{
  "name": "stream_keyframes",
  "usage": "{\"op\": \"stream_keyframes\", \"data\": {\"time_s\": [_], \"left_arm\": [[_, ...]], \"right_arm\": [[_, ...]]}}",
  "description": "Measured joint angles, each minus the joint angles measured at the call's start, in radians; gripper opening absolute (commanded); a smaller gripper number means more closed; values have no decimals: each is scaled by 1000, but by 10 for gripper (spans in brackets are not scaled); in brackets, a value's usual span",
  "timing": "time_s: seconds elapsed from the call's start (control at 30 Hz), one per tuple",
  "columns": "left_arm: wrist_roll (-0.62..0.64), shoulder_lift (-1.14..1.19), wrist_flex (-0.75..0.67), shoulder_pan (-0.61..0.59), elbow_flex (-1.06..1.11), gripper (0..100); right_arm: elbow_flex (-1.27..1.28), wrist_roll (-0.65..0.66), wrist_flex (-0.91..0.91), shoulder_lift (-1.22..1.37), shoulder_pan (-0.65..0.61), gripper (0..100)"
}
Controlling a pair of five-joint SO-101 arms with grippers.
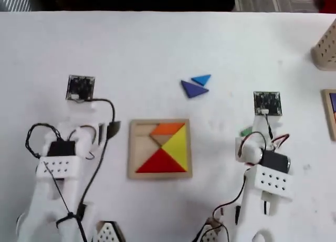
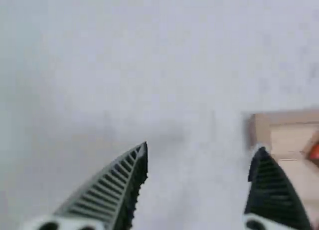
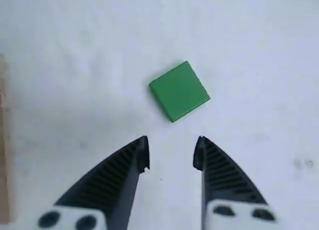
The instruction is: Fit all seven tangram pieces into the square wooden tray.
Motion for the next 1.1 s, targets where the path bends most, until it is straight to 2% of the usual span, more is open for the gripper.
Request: {"op": "stream_keyframes", "data": {"time_s": [0.1,0.23,0.37,0.57,0.9,1.1], "left_arm": [[0,43,20,2,-17,388],[0,206,69,3,-120,378],[0,348,72,-9,-204,379],[0,354,46,-12,-210,380],[0,311,12,-8,-172,380],[0,311,8,-8,-172,381]], "right_arm": [[-48,0,40,0,0,245],[-66,31,43,26,2,243],[-114,104,17,167,6,244],[-264,281,-78,491,40,250],[-552,486,-118,984,41,248],[-738,526,-115,1157,41,248]]}}
